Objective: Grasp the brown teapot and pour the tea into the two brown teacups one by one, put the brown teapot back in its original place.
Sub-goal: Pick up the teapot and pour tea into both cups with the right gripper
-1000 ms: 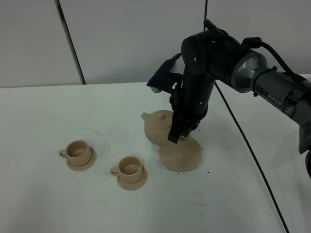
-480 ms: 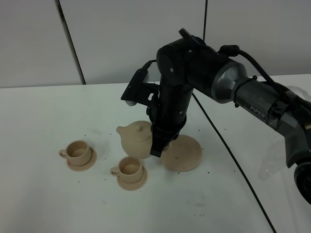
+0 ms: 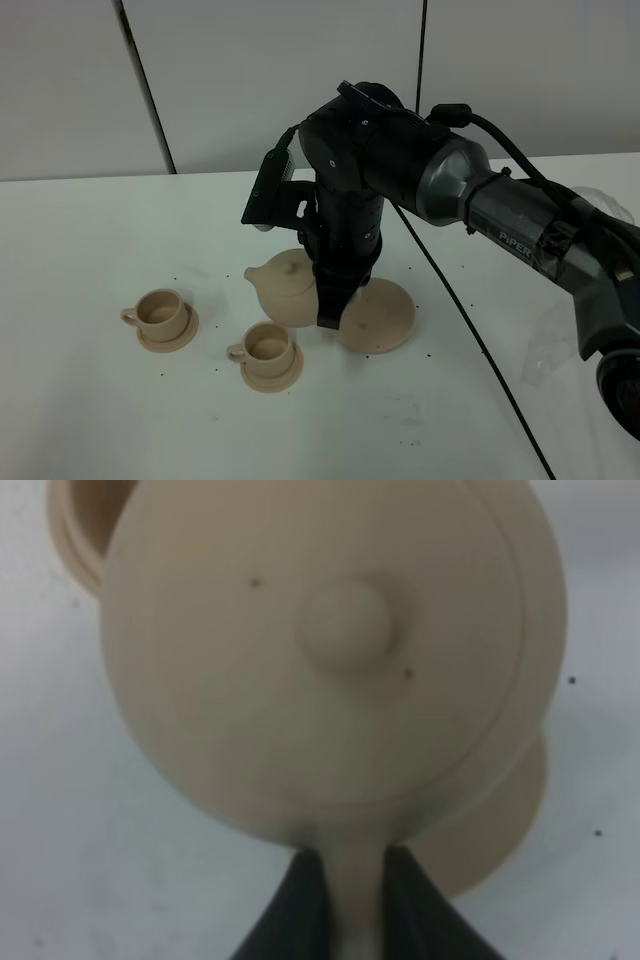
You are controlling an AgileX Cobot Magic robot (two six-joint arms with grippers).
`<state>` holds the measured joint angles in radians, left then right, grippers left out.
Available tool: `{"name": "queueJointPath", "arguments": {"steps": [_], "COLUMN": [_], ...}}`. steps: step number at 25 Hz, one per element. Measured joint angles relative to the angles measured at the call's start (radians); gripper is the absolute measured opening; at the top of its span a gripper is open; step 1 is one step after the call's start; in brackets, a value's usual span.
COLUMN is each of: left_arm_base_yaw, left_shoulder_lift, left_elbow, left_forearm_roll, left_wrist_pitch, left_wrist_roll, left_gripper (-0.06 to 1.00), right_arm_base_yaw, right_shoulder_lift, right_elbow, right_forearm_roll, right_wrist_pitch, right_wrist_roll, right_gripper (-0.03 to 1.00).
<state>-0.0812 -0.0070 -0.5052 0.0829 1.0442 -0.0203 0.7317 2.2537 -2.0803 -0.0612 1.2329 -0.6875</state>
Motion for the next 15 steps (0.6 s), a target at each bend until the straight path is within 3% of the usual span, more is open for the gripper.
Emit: {"name": "queueJointPath", "arguments": {"steps": [15], "left_arm_base_yaw": [0.0], "left_shoulder_lift": [0.0], "left_elbow": [0.0], "left_forearm_roll": [0.0], "left_wrist_pitch": [0.0], "left_wrist_roll": [0.0], "left_gripper": [0.28], "right_arm_base_yaw": [0.018], "right_shoulder_lift": [-0.001], "right_elbow": [0.012], "right_forearm_roll": [-0.113], "right_wrist_pitch": [-0.001], "right_wrist_roll": [-0.026], "right_gripper": [0.09]}}
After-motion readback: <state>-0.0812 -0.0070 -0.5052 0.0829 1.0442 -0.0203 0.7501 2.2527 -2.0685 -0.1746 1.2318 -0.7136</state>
